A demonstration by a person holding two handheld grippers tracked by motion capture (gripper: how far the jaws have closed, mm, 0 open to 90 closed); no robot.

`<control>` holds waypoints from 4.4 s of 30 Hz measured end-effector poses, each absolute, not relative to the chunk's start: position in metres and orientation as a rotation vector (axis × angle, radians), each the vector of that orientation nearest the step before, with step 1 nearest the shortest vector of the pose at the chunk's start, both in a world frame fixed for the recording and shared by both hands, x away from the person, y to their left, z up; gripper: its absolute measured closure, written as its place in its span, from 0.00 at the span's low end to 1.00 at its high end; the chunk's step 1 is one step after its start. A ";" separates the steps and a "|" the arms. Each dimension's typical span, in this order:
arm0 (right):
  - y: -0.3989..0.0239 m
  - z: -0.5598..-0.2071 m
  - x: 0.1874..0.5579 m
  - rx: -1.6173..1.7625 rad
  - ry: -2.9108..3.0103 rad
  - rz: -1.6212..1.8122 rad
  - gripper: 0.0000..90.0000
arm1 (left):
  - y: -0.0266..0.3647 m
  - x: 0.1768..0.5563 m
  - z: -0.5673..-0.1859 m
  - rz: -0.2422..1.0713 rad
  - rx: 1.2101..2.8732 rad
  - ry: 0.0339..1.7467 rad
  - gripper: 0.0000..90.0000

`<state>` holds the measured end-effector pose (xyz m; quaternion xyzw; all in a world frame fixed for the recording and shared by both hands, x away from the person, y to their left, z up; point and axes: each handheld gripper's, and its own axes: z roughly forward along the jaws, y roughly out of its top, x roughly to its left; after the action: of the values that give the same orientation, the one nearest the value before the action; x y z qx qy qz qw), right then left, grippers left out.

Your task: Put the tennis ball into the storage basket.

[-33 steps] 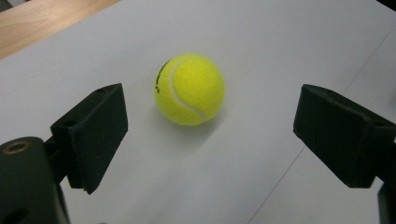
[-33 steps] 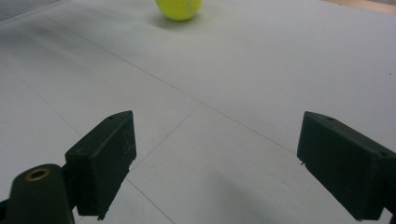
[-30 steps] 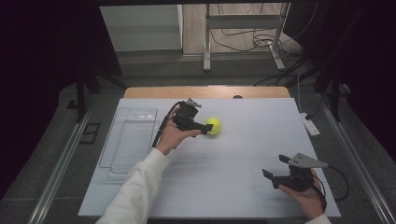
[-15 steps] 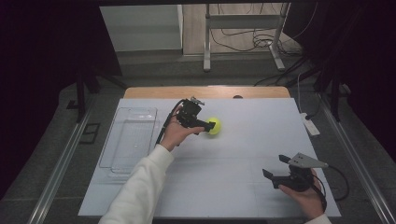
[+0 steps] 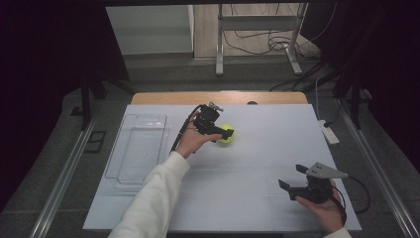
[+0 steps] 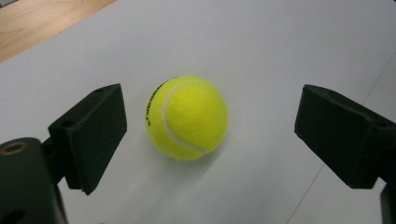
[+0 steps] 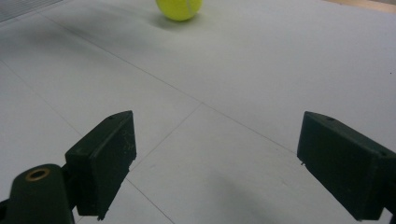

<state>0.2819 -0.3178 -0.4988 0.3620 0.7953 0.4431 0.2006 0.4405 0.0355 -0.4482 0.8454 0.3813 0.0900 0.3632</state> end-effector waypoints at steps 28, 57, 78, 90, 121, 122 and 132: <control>-0.319 -0.500 0.283 1.014 2.225 1.243 0.13 | 0.025 0.458 -0.467 0.192 2.207 1.027 0.12; -0.319 -0.500 0.283 1.016 2.229 1.238 0.13 | 0.014 0.479 -0.488 0.154 2.206 1.103 0.10; -0.319 -0.500 0.283 1.017 2.231 1.236 0.13 | 0.007 0.481 -0.502 0.126 2.247 1.108 0.11; -0.319 -0.500 0.283 1.018 2.229 1.234 0.14 | 0.006 0.478 -0.499 0.180 2.279 1.126 0.30; -0.319 -0.500 0.282 1.017 2.223 1.237 0.14 | 0.023 0.451 -0.467 0.238 2.196 1.038 0.30; -0.319 -0.500 0.282 1.018 2.223 1.237 0.13 | 0.024 0.450 -0.466 0.239 2.194 1.036 0.30; -0.319 -0.500 0.283 1.020 2.222 1.235 0.14 | 0.030 0.439 -0.459 0.255 2.160 0.997 0.30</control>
<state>0.2825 -0.3190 -0.4998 0.3648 0.7949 0.4417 0.1998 0.4395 0.0300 -0.4593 0.8402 0.3878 0.0992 0.3659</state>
